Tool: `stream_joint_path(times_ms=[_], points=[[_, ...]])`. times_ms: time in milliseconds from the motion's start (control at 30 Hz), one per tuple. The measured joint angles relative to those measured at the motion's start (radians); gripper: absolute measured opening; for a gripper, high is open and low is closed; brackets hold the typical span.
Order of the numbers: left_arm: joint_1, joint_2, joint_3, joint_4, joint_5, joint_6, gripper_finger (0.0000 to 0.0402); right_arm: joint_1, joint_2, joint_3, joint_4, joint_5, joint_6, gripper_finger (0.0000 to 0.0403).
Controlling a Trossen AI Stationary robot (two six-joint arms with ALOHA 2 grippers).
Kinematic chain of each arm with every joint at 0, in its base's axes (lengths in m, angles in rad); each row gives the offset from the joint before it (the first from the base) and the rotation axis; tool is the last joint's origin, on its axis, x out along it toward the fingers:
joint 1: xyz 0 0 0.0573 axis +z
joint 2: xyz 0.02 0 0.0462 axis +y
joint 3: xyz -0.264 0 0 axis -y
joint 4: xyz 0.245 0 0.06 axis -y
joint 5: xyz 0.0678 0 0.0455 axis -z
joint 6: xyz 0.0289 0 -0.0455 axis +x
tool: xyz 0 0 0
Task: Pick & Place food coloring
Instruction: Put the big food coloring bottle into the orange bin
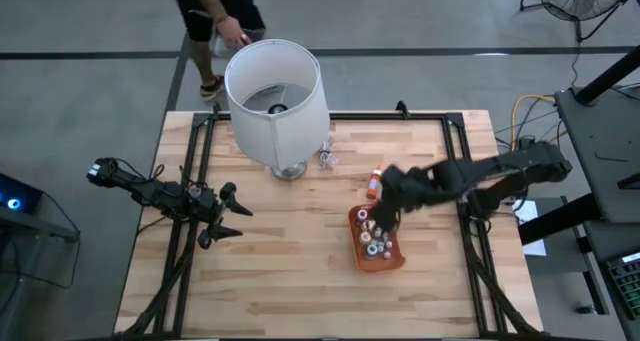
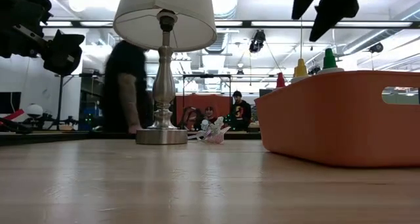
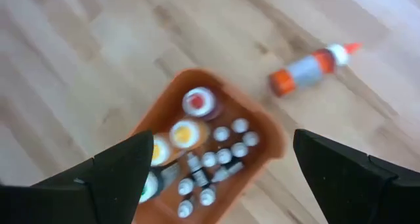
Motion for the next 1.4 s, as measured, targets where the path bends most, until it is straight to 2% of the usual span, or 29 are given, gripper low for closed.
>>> stream_joint_path(times_ms=[200,367,567,733,867,1033,1167,1400], points=[[0.0,0.0,0.0,0.0,0.0,0.0,0.0259,-0.207,-0.055,0.007,-0.052,-0.107,-0.011,0.0359],[0.0,0.0,0.0,0.0,0.0,0.0,0.0258,-0.389,-0.077,0.007,-0.051,-0.24,-0.145,0.0359],[0.0,0.0,0.0,0.0,0.0,0.0,0.0259,-0.633,-0.047,0.009,-0.08,-0.449,-0.183,0.0359],[0.0,0.0,0.0,0.0,0.0,0.0,0.0259,-0.791,0.02,0.009,-0.124,-0.534,-0.187,0.0359],[0.0,0.0,0.0,0.0,0.0,0.0,0.0259,-0.862,0.1,0.025,-0.156,-0.542,-0.15,0.0359],[0.0,0.0,0.0,0.0,0.0,0.0,0.0258,-0.934,0.206,0.05,-0.16,-0.641,-0.045,0.0359],[0.0,0.0,0.0,0.0,0.0,0.0,0.0259,-0.96,0.309,0.087,-0.174,-0.684,0.021,0.0359],[0.0,0.0,0.0,0.0,0.0,0.0,0.0258,-0.986,0.463,0.154,-0.206,-0.723,0.035,0.0359]])
